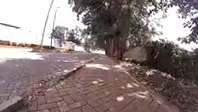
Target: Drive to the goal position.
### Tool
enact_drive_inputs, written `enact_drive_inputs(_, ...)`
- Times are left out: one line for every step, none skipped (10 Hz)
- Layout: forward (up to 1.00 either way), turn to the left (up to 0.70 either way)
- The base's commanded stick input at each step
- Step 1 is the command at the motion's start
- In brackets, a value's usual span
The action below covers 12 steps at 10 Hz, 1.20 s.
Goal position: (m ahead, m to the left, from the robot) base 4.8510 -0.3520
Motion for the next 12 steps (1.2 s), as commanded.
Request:
enact_drive_inputs(0.5, 0.0)
enact_drive_inputs(0.5, 0.0)
enact_drive_inputs(0.5, 0.0)
enact_drive_inputs(0.5, 0.0)
enact_drive_inputs(0.5, 0.0)
enact_drive_inputs(0.5, 0.0)
enact_drive_inputs(0.5, 0.0)
enact_drive_inputs(0.5, 0.0)
enact_drive_inputs(0.5, 0.0)
enact_drive_inputs(0.5, 0.0)
enact_drive_inputs(0.5, 0.0)
enact_drive_inputs(0.5, 0.0)
